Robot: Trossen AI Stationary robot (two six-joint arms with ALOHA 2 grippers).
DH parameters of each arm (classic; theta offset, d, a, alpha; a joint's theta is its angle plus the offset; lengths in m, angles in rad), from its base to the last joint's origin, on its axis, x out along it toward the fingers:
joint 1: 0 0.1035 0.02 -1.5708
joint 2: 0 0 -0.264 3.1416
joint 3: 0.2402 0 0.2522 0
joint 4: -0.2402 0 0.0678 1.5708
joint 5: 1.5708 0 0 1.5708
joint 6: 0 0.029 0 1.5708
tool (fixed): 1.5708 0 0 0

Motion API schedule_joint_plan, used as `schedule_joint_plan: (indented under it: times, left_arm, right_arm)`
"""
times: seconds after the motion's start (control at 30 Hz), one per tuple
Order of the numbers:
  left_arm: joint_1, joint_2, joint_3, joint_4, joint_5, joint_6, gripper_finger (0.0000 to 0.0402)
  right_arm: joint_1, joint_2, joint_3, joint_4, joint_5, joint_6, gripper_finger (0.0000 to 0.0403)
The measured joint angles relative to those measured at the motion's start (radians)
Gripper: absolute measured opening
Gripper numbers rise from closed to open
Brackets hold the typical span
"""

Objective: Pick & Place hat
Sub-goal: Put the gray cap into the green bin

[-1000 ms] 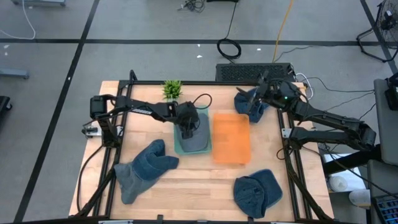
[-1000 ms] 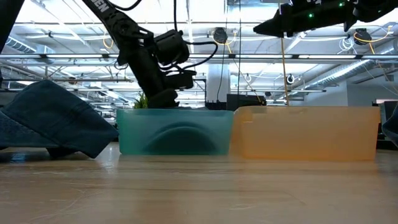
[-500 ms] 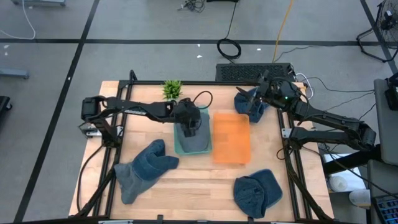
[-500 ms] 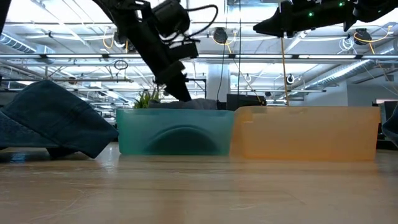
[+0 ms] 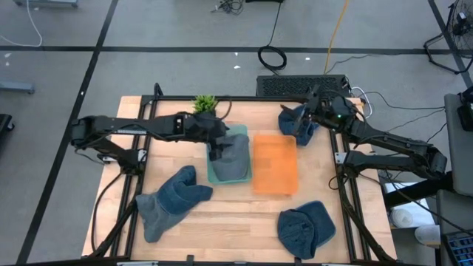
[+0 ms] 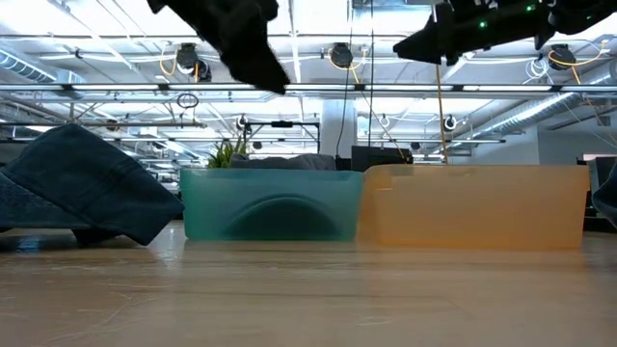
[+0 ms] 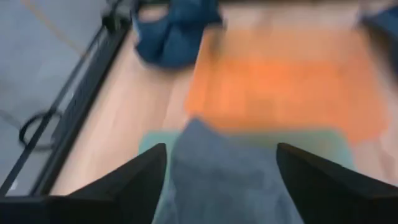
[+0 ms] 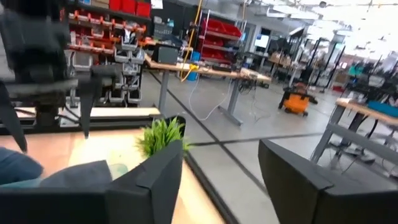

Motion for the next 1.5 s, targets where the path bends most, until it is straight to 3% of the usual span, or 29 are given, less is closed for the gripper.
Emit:
schedule_joint_plan:
  times: [0.33,0.77,1.03,1.5]
  left_arm:
    - [-0.036,-0.168,0.000,-0.134,0.009,-0.014,0.0376]
    - [-0.058,-0.367,0.000,-0.262,-0.015,-0.196,0.0379]
    - [-0.058,-0.424,0.000,-0.414,0.071,-0.537,0.0379]
    - [-0.045,-0.425,0.000,-0.648,0.407,-1.101,0.0379]
  right_arm:
    - [0.027,-0.005,0.000,-0.120,-0.003,0.013,0.0283]
    - [0.162,-0.006,0.000,-0.102,-0.003,0.010,0.0282]
    - [0.171,-0.006,0.000,-0.102,-0.003,0.098,0.0282]
    - [0.171,-0.006,0.000,-0.101,-0.005,0.311,0.0278]
